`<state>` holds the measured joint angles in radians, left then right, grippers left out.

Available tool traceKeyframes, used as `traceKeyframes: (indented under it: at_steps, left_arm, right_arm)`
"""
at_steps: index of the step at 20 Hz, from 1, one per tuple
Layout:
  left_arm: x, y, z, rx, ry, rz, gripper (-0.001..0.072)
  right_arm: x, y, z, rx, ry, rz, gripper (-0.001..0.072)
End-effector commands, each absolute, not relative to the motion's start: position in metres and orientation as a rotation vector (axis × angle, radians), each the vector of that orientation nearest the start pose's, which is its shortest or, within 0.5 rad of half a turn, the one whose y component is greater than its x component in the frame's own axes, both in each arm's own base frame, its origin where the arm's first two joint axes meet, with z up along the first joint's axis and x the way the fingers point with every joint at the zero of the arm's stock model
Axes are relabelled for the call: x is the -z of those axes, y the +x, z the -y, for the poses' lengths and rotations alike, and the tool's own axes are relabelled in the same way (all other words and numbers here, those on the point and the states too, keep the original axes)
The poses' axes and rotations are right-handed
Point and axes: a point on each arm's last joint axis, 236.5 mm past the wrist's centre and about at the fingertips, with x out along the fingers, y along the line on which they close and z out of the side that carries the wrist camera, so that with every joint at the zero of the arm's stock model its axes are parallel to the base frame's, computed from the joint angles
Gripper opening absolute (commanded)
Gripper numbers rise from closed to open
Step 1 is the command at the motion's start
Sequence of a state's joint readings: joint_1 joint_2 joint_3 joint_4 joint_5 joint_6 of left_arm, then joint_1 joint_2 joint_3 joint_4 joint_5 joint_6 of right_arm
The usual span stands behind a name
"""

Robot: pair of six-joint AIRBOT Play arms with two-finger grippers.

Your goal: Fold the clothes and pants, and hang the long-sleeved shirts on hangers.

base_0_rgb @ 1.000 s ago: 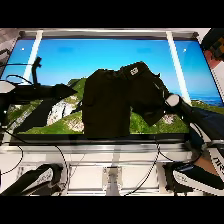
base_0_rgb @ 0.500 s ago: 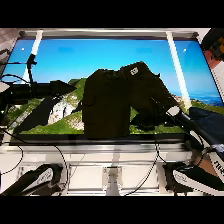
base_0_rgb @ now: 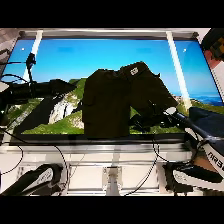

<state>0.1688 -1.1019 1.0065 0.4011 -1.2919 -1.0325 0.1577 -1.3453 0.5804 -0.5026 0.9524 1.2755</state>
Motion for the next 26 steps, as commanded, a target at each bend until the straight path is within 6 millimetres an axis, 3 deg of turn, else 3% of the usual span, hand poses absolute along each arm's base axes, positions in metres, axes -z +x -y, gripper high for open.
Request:
traceKeyframes:
  at_steps: [1,4,7,9,10,11,12,14,16,19,22,26]
  left_arm:
    - [-0.147,0.354,0.152,0.819,-0.66,-0.879,0.0299]
    - [-0.147,0.354,0.152,0.818,-0.66,-0.879,0.0299]
    - [-0.147,0.359,0.15,0.8,-0.661,-0.865,0.0299]
    - [-0.148,0.364,0.147,0.781,-0.662,-0.85,0.0297]
    - [-0.148,0.368,0.145,0.765,-0.664,-0.837,0.0296]
    - [-0.148,0.373,0.142,0.746,-0.665,-0.822,0.029]
    - [-0.148,0.378,0.139,0.724,-0.665,-0.807,0.0255]
    - [-0.144,0.387,0.134,0.694,-0.67,-0.794,0.0101]
    - [-0.137,0.391,0.133,0.684,-0.681,-0.806,0.0018]
    - [-0.119,0.4,0.131,0.665,-0.707,-0.843,0.0018]
    - [-0.091,0.407,0.135,0.654,-0.739,-0.905,0.0018]
    - [-0.046,0.406,0.163,0.707,-0.714,-1.009,0.0017]
  right_arm:
    - [0.1,0.264,-0.215,-0.433,0.881,-1.524,0.0523]
    - [0.103,0.272,-0.218,-0.418,0.88,-1.503,0.0516]
    - [0.098,0.279,-0.242,-0.479,0.838,-1.513,0.0507]
    - [0.094,0.283,-0.255,-0.508,0.817,-1.513,0.0345]
    - [0.091,0.285,-0.255,-0.507,0.822,-1.513,0.0151]
    - [0.091,0.285,-0.252,-0.485,0.833,-1.526,0.0007]
    - [0.092,0.283,-0.245,-0.467,0.824,-1.545,0.0007]
    - [0.095,0.274,-0.22,-0.404,0.772,-1.597,0.0006]
    - [0.094,0.266,-0.18,-0.313,0.695,-1.635,0.0007]
    - [0.08,0.27,-0.109,-0.151,0.646,-1.59,0.0006]
    - [0.067,0.284,-0.046,-0.004,0.721,-1.481,0.0005]
    - [0.064,0.298,0.0,0.094,0.713,-1.395,0.0005]
